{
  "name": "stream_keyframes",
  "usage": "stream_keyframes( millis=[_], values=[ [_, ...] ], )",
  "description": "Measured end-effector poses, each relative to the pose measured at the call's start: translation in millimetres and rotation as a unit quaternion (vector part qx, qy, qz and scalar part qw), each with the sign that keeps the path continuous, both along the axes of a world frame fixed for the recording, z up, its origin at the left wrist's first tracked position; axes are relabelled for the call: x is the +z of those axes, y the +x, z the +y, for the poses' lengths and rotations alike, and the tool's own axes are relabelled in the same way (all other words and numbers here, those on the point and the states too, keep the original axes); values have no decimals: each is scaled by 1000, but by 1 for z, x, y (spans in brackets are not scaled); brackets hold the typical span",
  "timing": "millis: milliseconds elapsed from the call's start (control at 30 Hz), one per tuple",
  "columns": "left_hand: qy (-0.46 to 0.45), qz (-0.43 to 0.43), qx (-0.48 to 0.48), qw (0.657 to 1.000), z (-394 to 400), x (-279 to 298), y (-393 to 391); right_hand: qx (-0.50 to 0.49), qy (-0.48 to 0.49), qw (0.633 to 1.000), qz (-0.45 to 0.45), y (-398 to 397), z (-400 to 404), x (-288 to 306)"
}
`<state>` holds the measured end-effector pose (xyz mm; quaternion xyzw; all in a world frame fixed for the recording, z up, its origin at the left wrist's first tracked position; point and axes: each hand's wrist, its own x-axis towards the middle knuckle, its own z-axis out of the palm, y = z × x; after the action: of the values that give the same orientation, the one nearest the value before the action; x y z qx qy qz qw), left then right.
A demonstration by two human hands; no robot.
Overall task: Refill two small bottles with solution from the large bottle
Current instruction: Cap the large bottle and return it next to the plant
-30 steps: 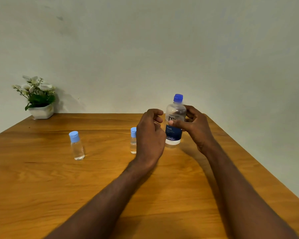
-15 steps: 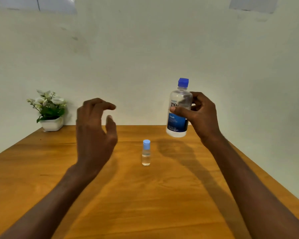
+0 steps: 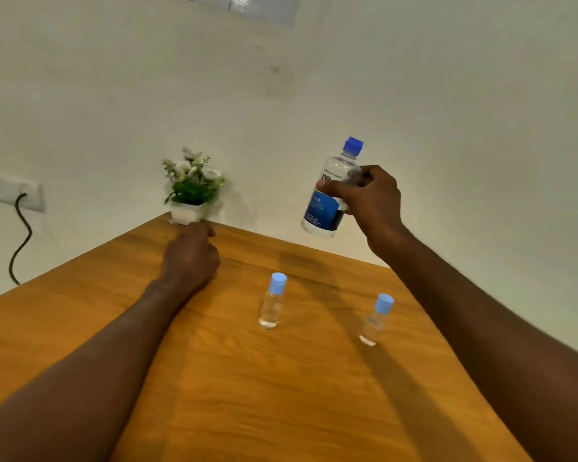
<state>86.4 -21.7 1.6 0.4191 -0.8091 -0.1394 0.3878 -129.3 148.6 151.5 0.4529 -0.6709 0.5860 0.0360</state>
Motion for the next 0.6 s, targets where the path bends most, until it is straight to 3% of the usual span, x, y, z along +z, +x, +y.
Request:
stream_keyframes(
  millis=[200, 600],
  values=[
    [-2, -161, -38, 986, -8, -6, -10, 8, 77, 997, 28, 5, -80, -41],
    [-6, -186, -12, 982, -17, -10, -18, 55, 134, 989, 32, -10, -180, -104]
  ],
)
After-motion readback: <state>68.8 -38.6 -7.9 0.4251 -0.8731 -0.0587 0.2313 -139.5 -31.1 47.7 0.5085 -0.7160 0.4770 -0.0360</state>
